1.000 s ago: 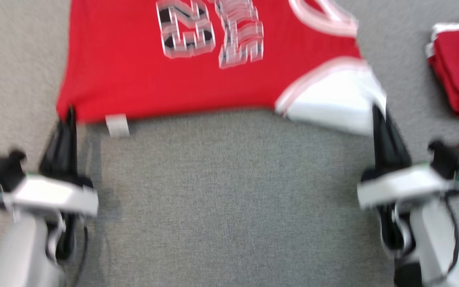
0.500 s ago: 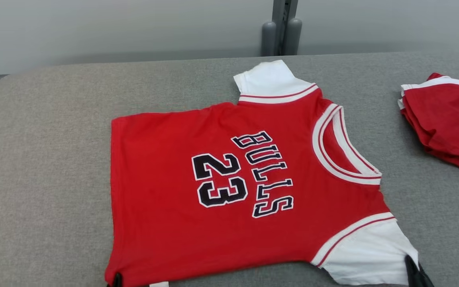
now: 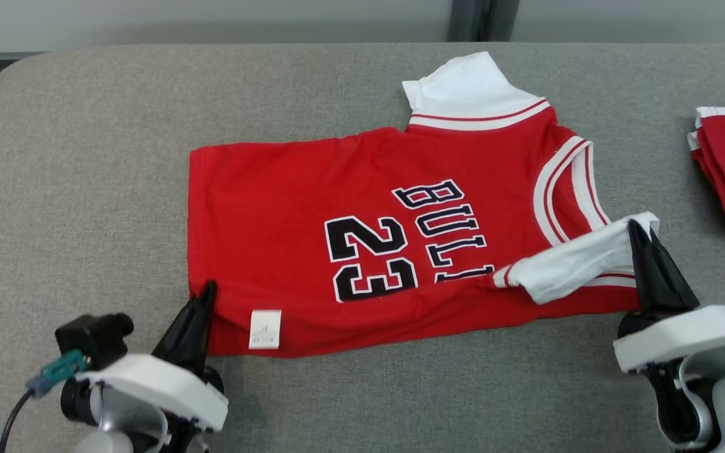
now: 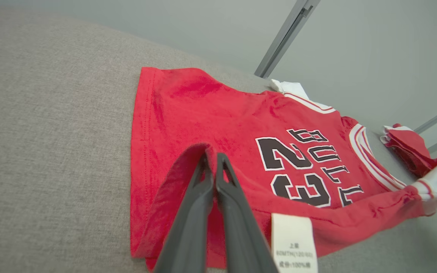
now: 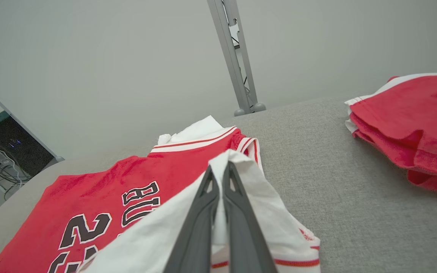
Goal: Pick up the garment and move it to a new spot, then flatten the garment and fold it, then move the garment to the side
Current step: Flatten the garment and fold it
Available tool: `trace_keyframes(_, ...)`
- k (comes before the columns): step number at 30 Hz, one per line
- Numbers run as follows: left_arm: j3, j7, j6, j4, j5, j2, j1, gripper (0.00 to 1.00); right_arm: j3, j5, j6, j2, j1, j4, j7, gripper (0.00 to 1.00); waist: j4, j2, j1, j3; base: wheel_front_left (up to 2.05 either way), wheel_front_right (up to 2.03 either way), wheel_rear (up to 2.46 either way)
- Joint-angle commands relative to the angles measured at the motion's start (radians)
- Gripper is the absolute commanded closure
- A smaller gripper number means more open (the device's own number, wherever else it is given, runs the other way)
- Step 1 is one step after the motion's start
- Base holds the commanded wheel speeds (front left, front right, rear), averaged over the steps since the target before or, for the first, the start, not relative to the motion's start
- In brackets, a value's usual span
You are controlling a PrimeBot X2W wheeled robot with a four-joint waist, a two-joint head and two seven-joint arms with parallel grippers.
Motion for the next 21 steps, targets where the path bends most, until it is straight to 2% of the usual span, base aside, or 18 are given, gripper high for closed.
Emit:
trace_keyframes(1, -0.002, 0.006, 0.000, 0.061, 0.011, 0.008, -0.082, 1.00, -0.009, -0.012, 0.000, -0.011, -0.061, 0.052, 0.005, 1.00, 0.032, -0.0001, 0.0000, 0.035, 0.00, 0.00, 0.00)
trace_keyframes(7, -0.027, -0.001, -0.011, 0.265, 0.041, 0.005, -0.237, 1.00, -0.029, -0.029, 0.000, -0.020, -0.202, 0.222, -0.021, 1.00, 0.046, -0.0001, 0.0000, 0.058, 0.00, 0.00, 0.00)
trace_keyframes(8, -0.030, -0.001, -0.017, 0.291, 0.037, 0.003, -0.252, 1.00, -0.027, -0.027, 0.000, -0.018, -0.218, 0.245, -0.021, 0.80, 0.046, -0.0001, 0.0000, 0.059, 0.00, 0.00, 0.00)
trace_keyframes(9, -0.032, -0.011, -0.030, 0.310, 0.032, 0.002, -0.266, 0.56, -0.018, -0.032, 0.000, -0.020, -0.230, 0.268, -0.010, 0.00, 0.044, -0.0001, 0.0000, 0.059, 0.00, 0.00, 0.00)
trace_keyframes(10, -0.032, -0.023, -0.038, 0.329, 0.029, 0.003, -0.278, 0.00, -0.007, -0.040, 0.000, -0.025, -0.238, 0.289, -0.003, 0.00, 0.043, -0.0001, 0.0000, 0.058, 0.00, 0.00, 0.00)
trace_keyframes(13, -0.033, -0.042, -0.048, 0.356, 0.036, 0.012, -0.289, 0.00, 0.000, -0.058, 0.000, -0.041, -0.243, 0.307, -0.004, 0.00, 0.042, -0.0001, 0.0000, 0.053, 0.00, 0.00, 0.00)
trace_keyframes(16, -0.025, -0.055, -0.041, 0.349, 0.042, 0.025, -0.273, 0.00, 0.023, -0.124, 0.000, -0.076, -0.205, 0.274, -0.008, 0.00, 0.035, -0.0001, 0.0000, 0.044, 0.00, 0.00, 0.00)
trace_keyframes(21, -0.027, 0.020, -0.028, 0.262, 0.016, 0.054, -0.168, 0.00, 0.040, -0.191, 0.000, -0.119, -0.106, 0.147, 0.095, 0.00, 0.013, -0.0001, 0.0000, 0.045, 0.00, 0.00, 0.00)
